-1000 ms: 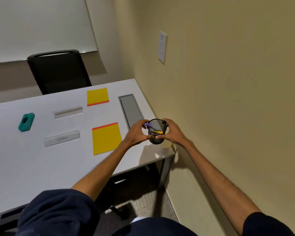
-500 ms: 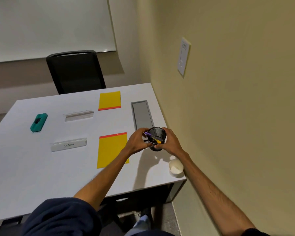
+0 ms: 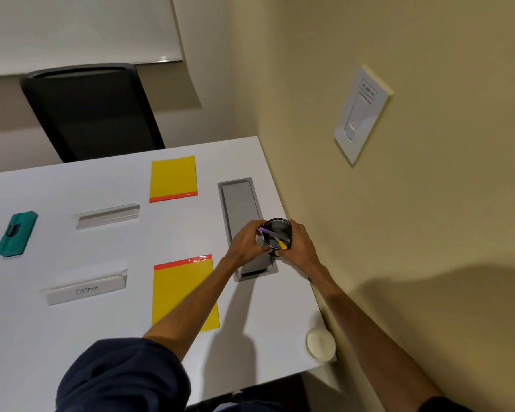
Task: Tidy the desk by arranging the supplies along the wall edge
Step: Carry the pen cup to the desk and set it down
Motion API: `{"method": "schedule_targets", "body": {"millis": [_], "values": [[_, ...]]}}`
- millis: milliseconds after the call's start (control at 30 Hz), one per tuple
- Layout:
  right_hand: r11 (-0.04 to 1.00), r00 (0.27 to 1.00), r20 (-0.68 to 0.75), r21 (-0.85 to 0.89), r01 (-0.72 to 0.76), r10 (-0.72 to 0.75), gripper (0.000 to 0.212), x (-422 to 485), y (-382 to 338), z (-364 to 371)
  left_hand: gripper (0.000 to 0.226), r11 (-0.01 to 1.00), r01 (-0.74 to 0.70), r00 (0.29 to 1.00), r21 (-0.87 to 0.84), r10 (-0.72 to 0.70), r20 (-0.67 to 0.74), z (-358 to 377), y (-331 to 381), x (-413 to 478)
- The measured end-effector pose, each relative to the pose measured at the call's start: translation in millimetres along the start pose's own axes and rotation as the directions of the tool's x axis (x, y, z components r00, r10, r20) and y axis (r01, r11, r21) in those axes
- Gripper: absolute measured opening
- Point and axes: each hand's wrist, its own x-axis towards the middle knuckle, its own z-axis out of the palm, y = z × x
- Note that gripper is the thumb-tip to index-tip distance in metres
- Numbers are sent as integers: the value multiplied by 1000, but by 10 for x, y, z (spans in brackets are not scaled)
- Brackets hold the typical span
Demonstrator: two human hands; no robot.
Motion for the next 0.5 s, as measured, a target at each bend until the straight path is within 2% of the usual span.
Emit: {"method": "schedule_targets", "body": {"millis": [300, 500], "values": [[997, 999, 27, -68, -23, 25, 91, 594, -1, 189, 67, 997, 43, 999, -66, -42, 6, 8, -283, 499], [1000, 998, -53, -10, 18, -18, 80, 794, -16, 261, 69, 995, 53, 999, -88, -51, 19, -15, -353, 763]]}}
